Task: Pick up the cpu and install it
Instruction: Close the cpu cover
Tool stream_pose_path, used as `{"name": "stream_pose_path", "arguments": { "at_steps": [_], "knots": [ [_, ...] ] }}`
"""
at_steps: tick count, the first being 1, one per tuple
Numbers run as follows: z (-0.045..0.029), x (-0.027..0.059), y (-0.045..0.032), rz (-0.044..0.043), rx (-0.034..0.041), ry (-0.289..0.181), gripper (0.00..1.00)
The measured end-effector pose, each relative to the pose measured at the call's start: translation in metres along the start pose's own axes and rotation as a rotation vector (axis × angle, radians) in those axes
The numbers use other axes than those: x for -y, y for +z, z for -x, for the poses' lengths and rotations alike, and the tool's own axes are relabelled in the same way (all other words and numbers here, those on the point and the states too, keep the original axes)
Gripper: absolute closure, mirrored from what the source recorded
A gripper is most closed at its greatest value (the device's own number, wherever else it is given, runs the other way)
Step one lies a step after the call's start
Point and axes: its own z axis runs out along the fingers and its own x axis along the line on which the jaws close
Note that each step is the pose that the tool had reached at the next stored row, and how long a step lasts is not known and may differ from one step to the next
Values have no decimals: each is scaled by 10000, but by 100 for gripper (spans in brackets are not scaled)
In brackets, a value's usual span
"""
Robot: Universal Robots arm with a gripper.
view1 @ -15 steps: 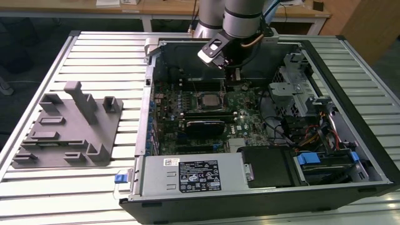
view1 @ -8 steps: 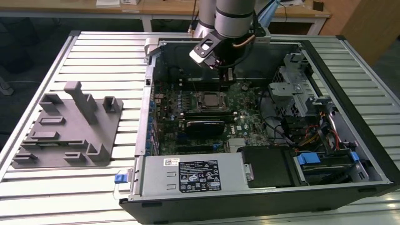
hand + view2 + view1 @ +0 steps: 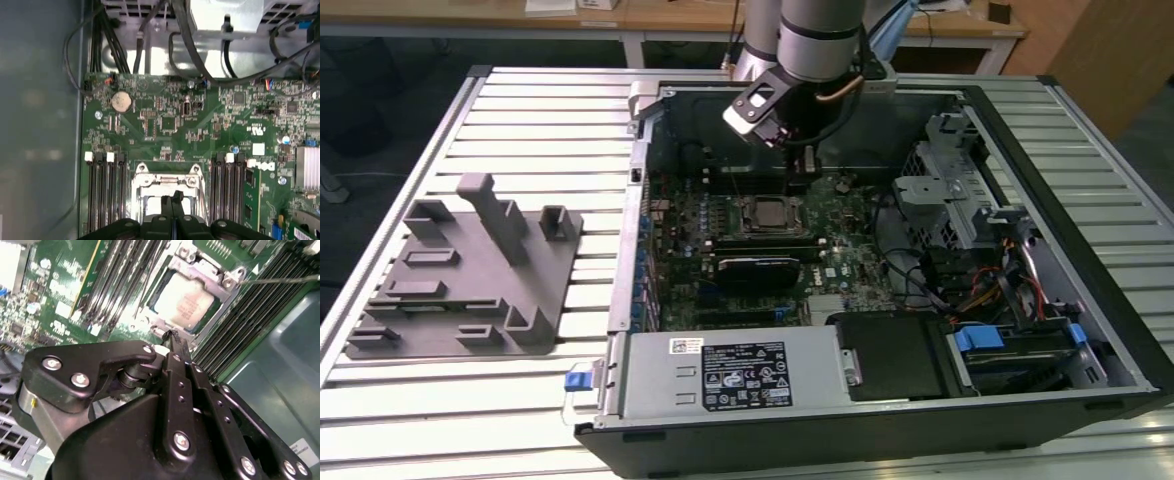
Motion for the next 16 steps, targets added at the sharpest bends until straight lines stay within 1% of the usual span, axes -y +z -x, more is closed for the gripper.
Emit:
{"name": "stream_pose_path", "arguments": {
  "at_steps": [1, 7, 8, 11, 12, 14, 16],
  "knots": [
    [0, 0, 2, -38, 0, -1, 89],
    [0, 1, 4, -40, -1, -2, 89],
    [1, 6, 9, -40, -21, -2, 89],
    [8, 30, 30, -38, -150, -2, 89],
    [10, 39, 36, -37, -208, -2, 89],
    [19, 53, 47, -34, -352, -3, 89],
    [29, 62, 63, -27, -440, -3, 89]
  ]
}}
